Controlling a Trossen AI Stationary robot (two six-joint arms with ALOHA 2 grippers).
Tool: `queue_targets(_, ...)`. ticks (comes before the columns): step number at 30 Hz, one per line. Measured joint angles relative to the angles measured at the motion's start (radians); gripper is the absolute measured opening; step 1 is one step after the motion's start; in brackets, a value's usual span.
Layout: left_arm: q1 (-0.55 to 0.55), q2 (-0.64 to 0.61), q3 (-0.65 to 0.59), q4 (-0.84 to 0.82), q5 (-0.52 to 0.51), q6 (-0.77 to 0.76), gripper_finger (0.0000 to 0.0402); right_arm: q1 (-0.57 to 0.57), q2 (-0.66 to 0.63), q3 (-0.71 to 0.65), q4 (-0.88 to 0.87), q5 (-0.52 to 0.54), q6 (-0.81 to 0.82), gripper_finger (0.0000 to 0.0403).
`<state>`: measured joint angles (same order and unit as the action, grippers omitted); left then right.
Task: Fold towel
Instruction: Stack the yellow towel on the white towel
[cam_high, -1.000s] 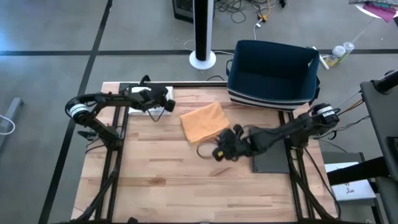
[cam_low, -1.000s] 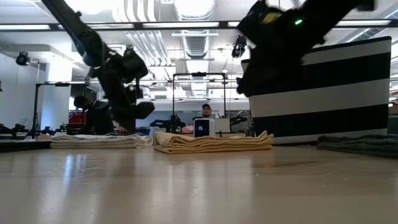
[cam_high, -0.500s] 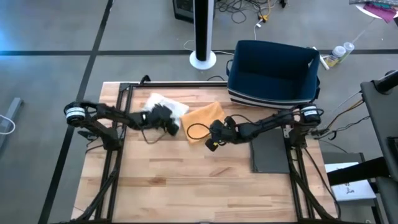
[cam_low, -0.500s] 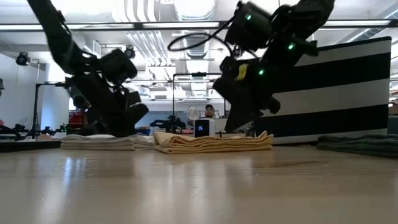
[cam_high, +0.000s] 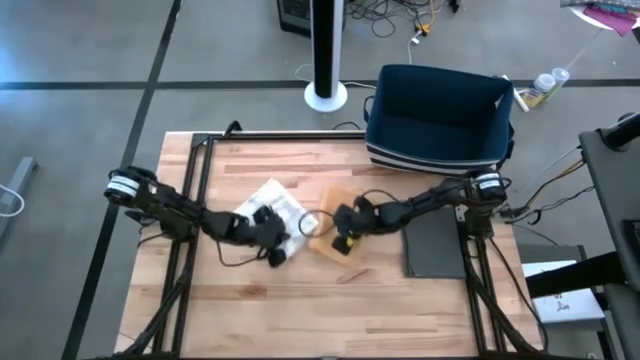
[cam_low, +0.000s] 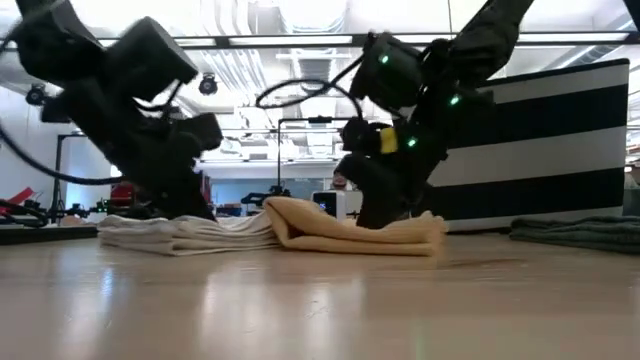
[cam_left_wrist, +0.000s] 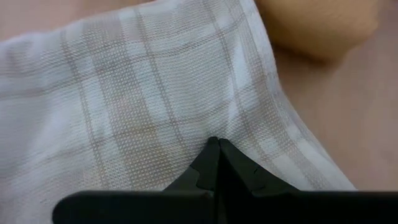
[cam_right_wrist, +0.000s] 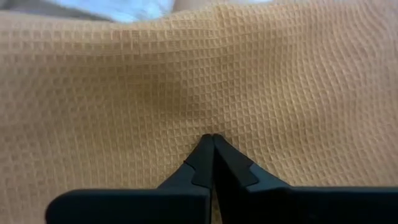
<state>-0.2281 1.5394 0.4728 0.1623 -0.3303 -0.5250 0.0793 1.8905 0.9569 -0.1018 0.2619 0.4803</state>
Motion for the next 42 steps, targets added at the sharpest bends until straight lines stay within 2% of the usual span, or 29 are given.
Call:
queue_targets(4,-0.115,0.000,0.039,-0.079,0.001,0.091,0.0000,0.125,-0.015,-0.003,-0.071,-0.075,-0.006,0.0001)
queue_targets(9,-0.227,0.003,0.104,-0.157,0.012,0.178,0.0000,0.281,-0.039,-0.005,-0.100,-0.113,-0.112,0.0002)
queue_targets(15,-0.285,-0.009,0.206,-0.245,-0.001,0.197,0.0000,0.374,-0.111,0.066,-0.211,-0.044,-0.072,0.0003)
queue_targets(19,-0.320,-0.011,0.291,-0.232,-0.058,0.249,0.0000,0.450,-0.145,0.128,-0.151,-0.024,-0.029,0.0002)
queue_targets(21,-0.325,0.000,0.327,-0.201,-0.076,0.270,0.0000,0.497,-0.132,0.134,-0.109,-0.006,-0.034,0.0003)
queue_targets(25,-0.318,0.060,0.371,-0.108,-0.130,0.317,0.0000,0.550,-0.080,0.118,0.066,0.158,-0.048,0.0003)
queue_targets(28,-0.305,0.127,0.403,-0.047,-0.135,0.353,0.0000,0.554,-0.001,0.088,0.181,0.210,-0.056,0.0002)
queue_targets(32,-0.285,0.227,0.460,-0.023,-0.157,0.360,0.0000,0.557,0.113,0.067,0.362,0.187,-0.069,0.0002)
queue_targets(34,-0.275,0.276,0.497,-0.019,-0.178,0.359,0.0000,0.555,0.138,0.072,0.367,0.137,-0.071,0.0002)
queue_targets(36,-0.262,0.317,0.530,-0.025,-0.199,0.360,0.0000,0.547,0.130,0.086,0.351,0.076,-0.063,0.0002)
queue_targets(42,-0.207,0.424,0.653,-0.021,-0.205,0.396,0.0000,0.563,0.045,0.083,0.261,0.070,-0.100,0.0002)
